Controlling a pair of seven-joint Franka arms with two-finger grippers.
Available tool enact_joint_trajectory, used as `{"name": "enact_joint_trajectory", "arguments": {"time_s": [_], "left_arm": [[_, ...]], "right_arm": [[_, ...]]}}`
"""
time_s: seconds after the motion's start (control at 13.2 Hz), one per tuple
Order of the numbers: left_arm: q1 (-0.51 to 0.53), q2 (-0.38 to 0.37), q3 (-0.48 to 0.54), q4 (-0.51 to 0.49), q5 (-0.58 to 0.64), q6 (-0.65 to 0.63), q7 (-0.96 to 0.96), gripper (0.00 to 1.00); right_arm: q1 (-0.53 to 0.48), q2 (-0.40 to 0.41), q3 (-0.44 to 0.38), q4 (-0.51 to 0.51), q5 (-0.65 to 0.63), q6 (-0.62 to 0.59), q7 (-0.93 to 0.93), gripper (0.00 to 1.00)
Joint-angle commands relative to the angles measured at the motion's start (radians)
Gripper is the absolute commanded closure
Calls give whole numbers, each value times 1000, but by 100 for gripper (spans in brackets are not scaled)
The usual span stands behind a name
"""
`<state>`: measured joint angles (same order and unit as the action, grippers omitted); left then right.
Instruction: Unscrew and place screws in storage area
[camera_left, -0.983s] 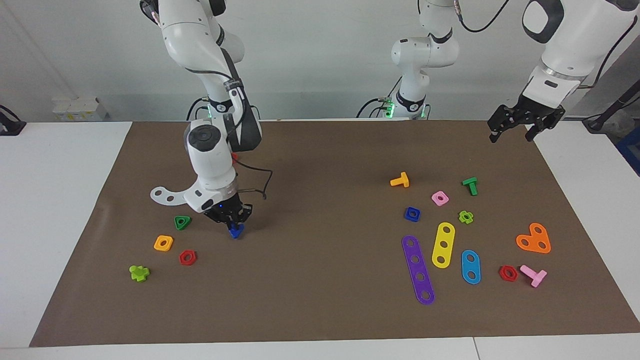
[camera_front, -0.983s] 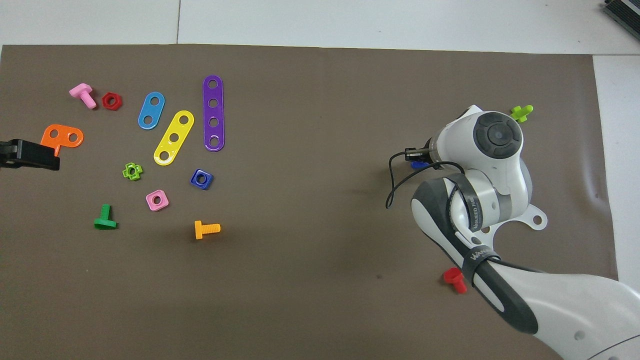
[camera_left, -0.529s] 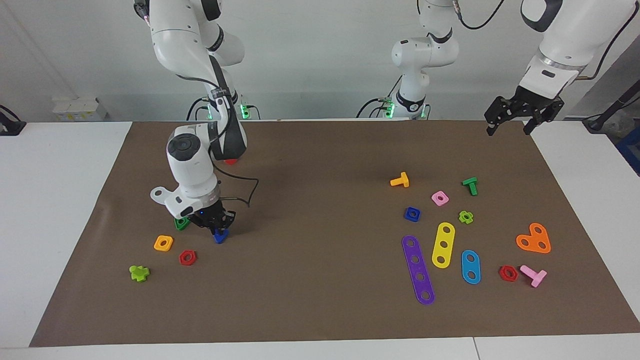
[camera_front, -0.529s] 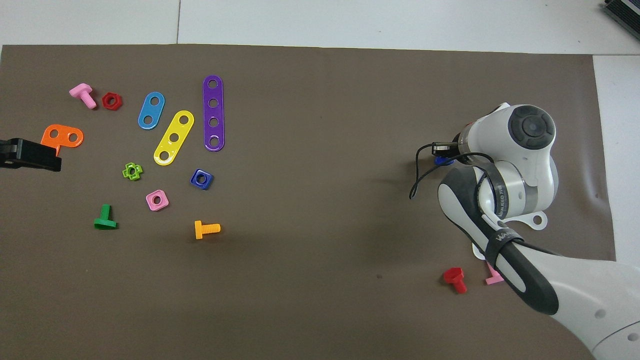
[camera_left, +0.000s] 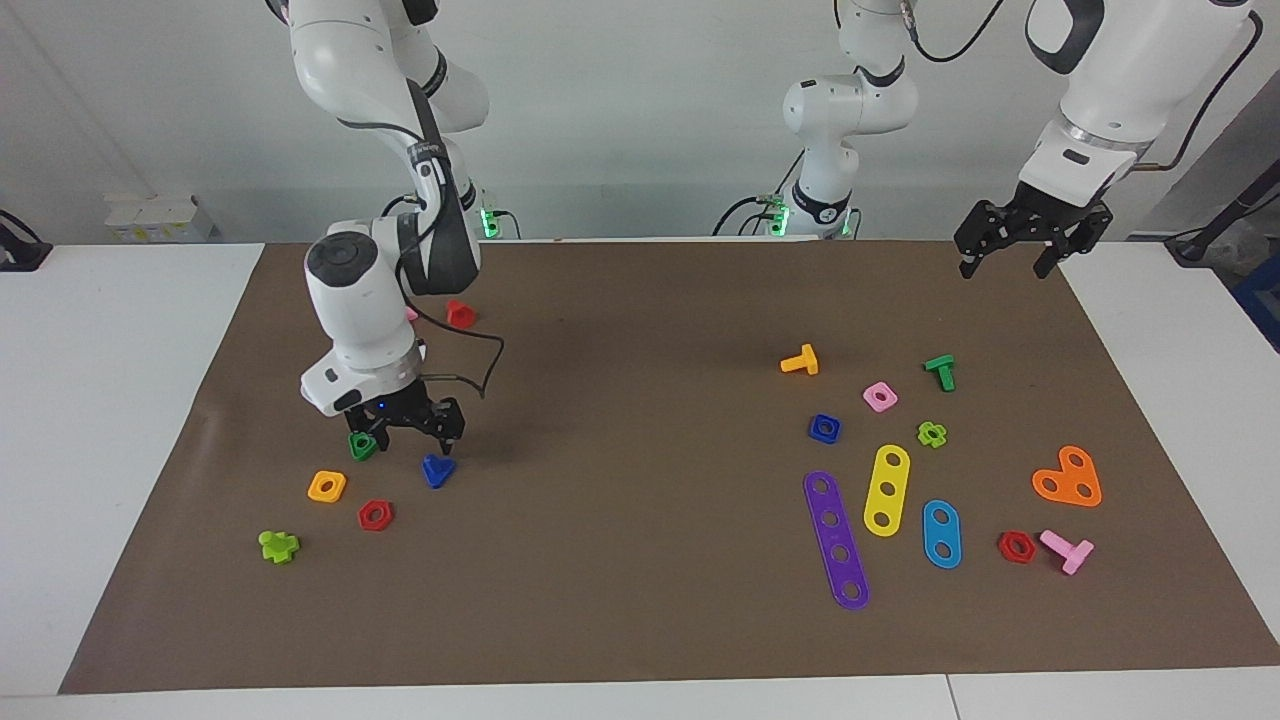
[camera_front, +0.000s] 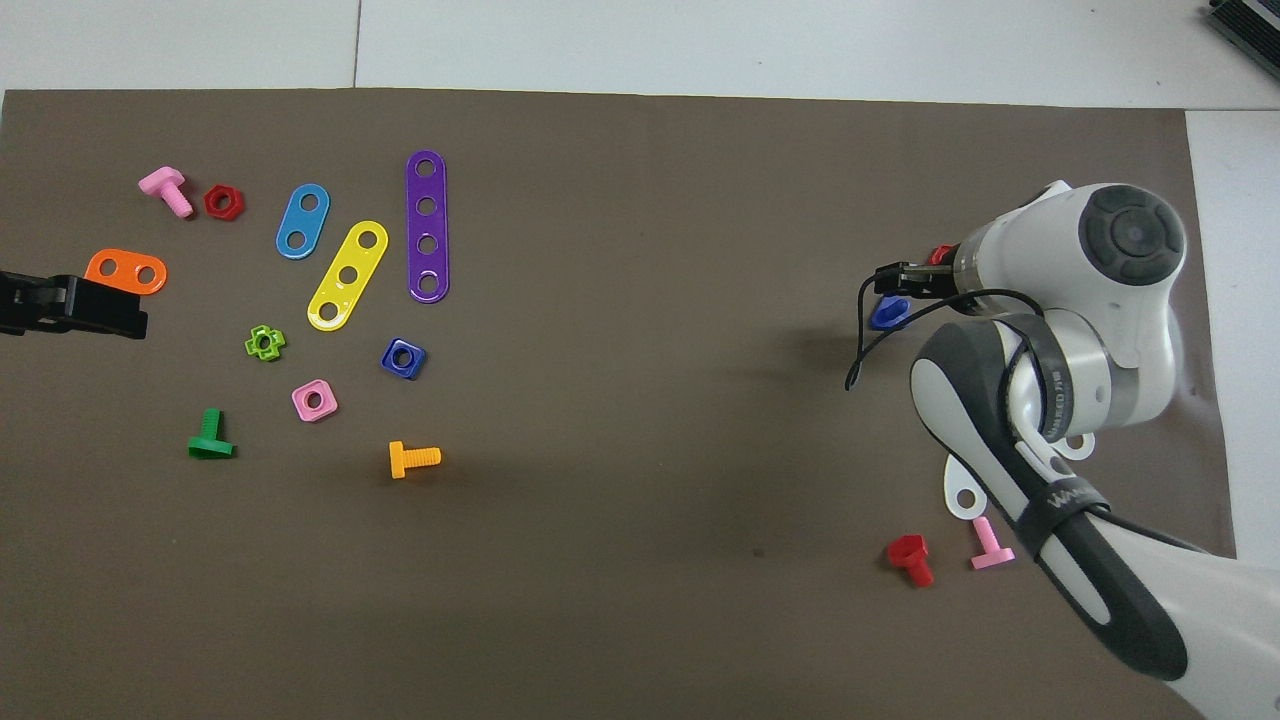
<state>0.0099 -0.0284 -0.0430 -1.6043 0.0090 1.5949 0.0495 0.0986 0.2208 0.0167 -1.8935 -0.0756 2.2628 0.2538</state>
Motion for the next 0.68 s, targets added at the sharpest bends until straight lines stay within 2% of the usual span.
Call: {"name": "enact_joint_trajectory", "arguments": {"time_s": [0.0, 0.15, 0.38, 0.61], "left_arm": [[25, -19, 6, -25, 8, 10, -2, 0], [30, -19, 6, -25, 8, 10, -2, 0], [28, -19, 6, -25, 8, 10, -2, 0], [28, -19, 6, -25, 8, 10, -2, 0]], "right_arm": [[-11, -98, 8, 19, -13, -89, -4, 0], [-14, -158, 9, 33, -6, -121, -10, 0], [-8, -179, 16, 149, 0, -309, -10, 0], [-7, -221, 17, 195, 17, -420, -11, 0]]}}
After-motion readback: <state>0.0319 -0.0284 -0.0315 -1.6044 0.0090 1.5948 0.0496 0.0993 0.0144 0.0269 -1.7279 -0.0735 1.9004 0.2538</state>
